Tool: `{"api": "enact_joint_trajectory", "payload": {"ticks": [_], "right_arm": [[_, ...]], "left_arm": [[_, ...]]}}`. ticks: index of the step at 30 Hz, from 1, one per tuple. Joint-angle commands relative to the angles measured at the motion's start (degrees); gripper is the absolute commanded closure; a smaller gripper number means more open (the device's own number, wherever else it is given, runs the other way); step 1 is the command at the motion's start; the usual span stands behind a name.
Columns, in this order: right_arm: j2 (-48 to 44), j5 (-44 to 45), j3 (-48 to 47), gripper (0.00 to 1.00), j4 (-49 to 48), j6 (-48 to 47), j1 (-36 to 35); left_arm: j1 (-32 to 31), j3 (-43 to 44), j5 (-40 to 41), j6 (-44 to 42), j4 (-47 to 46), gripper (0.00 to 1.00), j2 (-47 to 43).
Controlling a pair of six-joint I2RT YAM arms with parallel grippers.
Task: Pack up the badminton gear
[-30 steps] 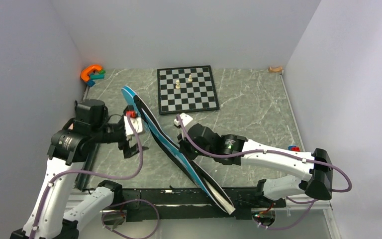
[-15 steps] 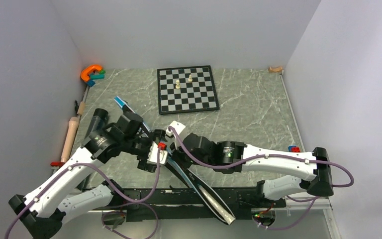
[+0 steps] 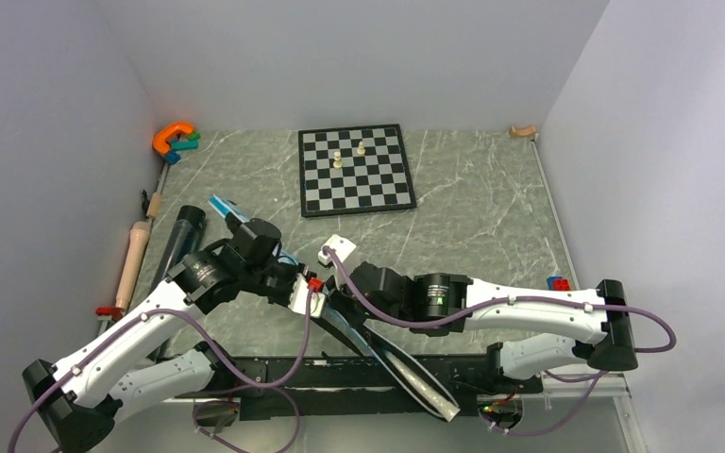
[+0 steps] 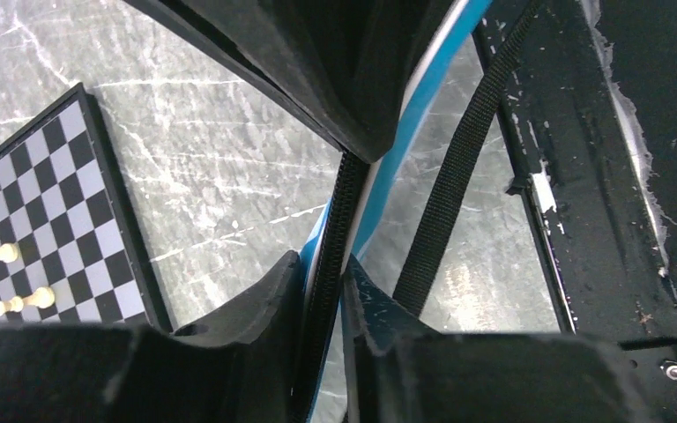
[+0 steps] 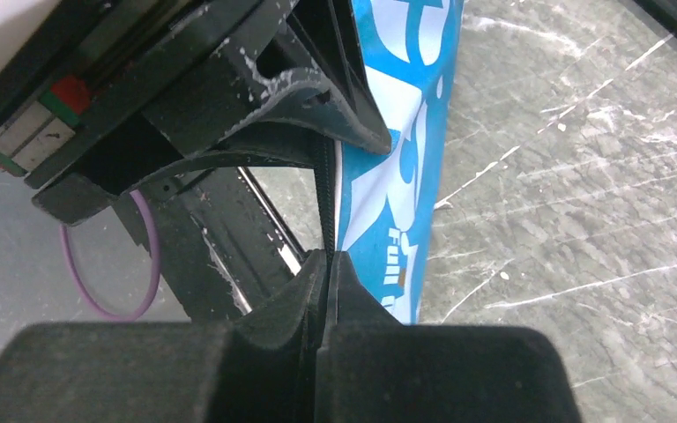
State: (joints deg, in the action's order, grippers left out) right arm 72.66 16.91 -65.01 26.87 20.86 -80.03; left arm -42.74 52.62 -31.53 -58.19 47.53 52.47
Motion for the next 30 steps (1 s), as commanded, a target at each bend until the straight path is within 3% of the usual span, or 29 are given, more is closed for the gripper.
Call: {"api": "enact_joint_trajectory", "payload": {"ticks": [1,4,10,14,17,22,25,28,30], "right_arm": [[-1.5,-1.0,-0.4,1.00,-10.1,-0.4,-1.7],[-1.5,-0.5,-0.9,1.00,-8.6,0.6,-1.7],[-10.4,8.0,-0.5,0.66,-2.8,5.0,-1.7],[-20.3,16.9,-0.7,0.58,3.9,9.9,-1.7],[-25.7,27.4,-2.4,0.61,11.6,15.3,-1.7],[-25.3,42.7,-7.5,0.85,26.5,24.8,-1.8],[-21.5,50.2,-12.5,0.98,40.6,37.4,-1.6],[-18.3,53.7,-16.8,1.00,57.1,53.7,-1.4],[-19.0,53.5,-16.8,1.00,59.0,55.0,-0.5]], "left_arm": [[-1.8,0.9,1.6,3.5,-3.5,0.77,2.5],[-2.5,0.9,2.5,4.7,-3.2,0.87,2.3],[-2.5,0.2,7.1,8.2,-3.6,1.00,1.2],[-2.1,1.2,10.6,13.4,-6.4,1.00,0.8],[-0.5,4.0,10.4,16.9,-7.7,1.00,0.9],[6.3,9.7,4.4,22.2,-8.1,1.00,2.4],[8.0,11.5,3.9,23.9,-9.9,1.00,2.6],[9.8,13.5,3.0,25.0,-10.4,1.00,2.9],[10.3,14.1,3.2,24.9,-10.1,1.00,2.9]]}}
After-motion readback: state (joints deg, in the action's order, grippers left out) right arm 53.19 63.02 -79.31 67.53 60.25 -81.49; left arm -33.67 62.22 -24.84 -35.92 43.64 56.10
